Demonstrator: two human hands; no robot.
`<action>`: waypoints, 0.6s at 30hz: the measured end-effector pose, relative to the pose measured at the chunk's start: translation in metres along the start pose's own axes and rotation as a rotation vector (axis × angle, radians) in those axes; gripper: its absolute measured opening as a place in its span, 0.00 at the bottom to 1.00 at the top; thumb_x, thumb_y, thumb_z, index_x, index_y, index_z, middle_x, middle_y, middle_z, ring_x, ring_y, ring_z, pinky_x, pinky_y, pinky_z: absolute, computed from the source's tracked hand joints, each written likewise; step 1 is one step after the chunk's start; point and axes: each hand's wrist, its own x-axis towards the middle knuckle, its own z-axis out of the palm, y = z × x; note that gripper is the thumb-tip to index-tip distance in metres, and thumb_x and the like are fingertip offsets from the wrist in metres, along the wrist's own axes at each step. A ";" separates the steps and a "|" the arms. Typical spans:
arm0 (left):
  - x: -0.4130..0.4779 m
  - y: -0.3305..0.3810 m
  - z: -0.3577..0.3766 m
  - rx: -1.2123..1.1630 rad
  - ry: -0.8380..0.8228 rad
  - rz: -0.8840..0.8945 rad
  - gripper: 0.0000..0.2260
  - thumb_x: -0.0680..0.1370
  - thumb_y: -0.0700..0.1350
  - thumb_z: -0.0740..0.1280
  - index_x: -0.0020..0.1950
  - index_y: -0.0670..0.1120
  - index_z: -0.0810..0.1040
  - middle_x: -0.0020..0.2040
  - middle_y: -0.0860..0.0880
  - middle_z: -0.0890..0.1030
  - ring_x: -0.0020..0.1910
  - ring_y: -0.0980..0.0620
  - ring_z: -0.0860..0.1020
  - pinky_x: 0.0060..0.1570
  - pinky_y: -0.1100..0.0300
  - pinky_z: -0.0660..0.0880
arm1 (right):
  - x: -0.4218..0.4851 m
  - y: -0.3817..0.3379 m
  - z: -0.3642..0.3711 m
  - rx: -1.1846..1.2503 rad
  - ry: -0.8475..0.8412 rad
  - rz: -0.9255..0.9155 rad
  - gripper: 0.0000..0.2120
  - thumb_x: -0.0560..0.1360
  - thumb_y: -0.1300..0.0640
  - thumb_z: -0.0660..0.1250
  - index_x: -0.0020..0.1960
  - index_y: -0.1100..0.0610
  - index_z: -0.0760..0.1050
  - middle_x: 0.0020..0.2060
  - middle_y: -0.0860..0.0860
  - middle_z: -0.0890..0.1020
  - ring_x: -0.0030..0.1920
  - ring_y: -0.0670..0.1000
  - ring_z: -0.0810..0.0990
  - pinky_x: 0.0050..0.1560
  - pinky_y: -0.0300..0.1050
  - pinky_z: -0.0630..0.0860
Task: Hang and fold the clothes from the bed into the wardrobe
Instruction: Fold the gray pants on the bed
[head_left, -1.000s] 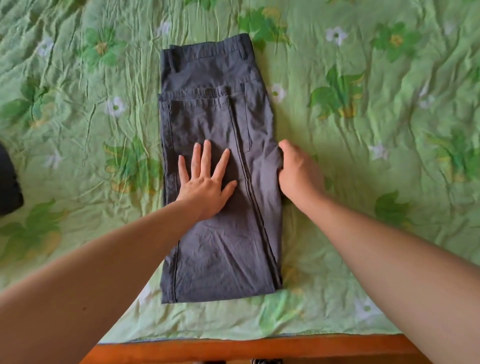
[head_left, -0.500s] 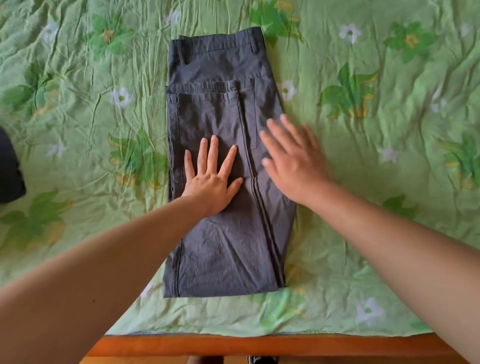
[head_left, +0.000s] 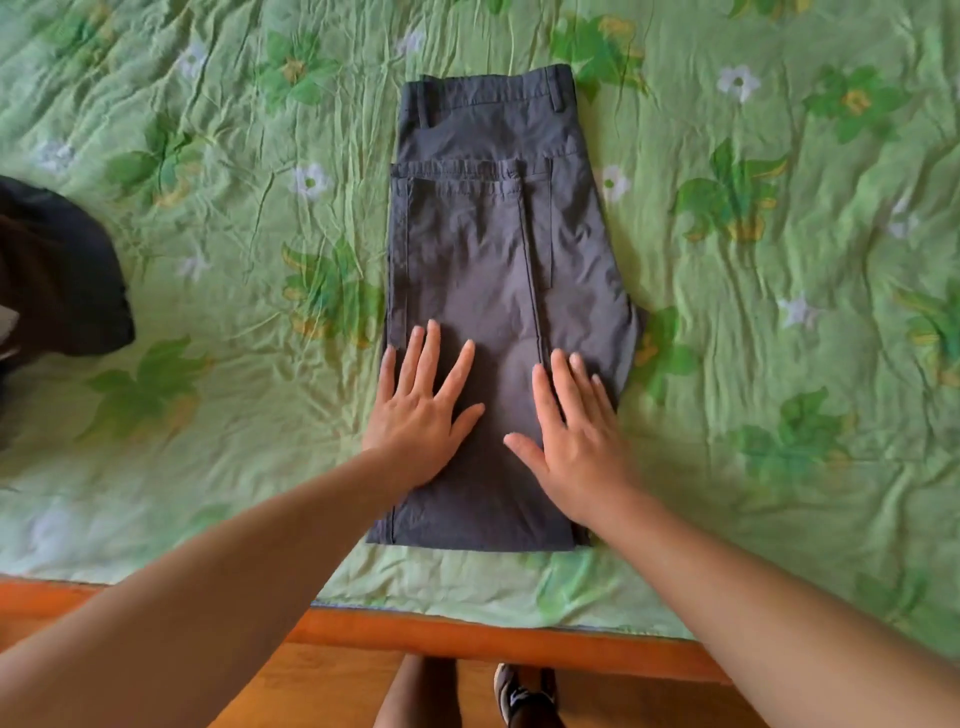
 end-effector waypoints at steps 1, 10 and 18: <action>-0.021 -0.003 0.007 -0.012 0.005 -0.009 0.31 0.81 0.66 0.46 0.82 0.57 0.41 0.81 0.43 0.37 0.80 0.46 0.35 0.78 0.43 0.42 | -0.013 -0.004 0.006 -0.032 -0.026 -0.015 0.37 0.80 0.36 0.55 0.79 0.62 0.63 0.78 0.64 0.61 0.79 0.64 0.57 0.77 0.63 0.59; -0.117 0.002 0.027 -0.314 -0.001 -0.157 0.32 0.83 0.56 0.60 0.83 0.50 0.49 0.82 0.46 0.41 0.81 0.46 0.47 0.77 0.52 0.54 | -0.066 -0.025 0.007 -0.012 -0.178 0.054 0.39 0.77 0.47 0.70 0.79 0.65 0.60 0.78 0.68 0.58 0.79 0.68 0.55 0.77 0.64 0.59; -0.095 -0.004 -0.007 -1.069 0.163 -0.640 0.21 0.76 0.43 0.73 0.69 0.50 0.74 0.53 0.54 0.80 0.46 0.61 0.80 0.42 0.71 0.74 | -0.016 -0.029 -0.035 0.869 -0.183 0.765 0.32 0.73 0.57 0.75 0.74 0.54 0.67 0.52 0.54 0.79 0.49 0.54 0.81 0.48 0.53 0.81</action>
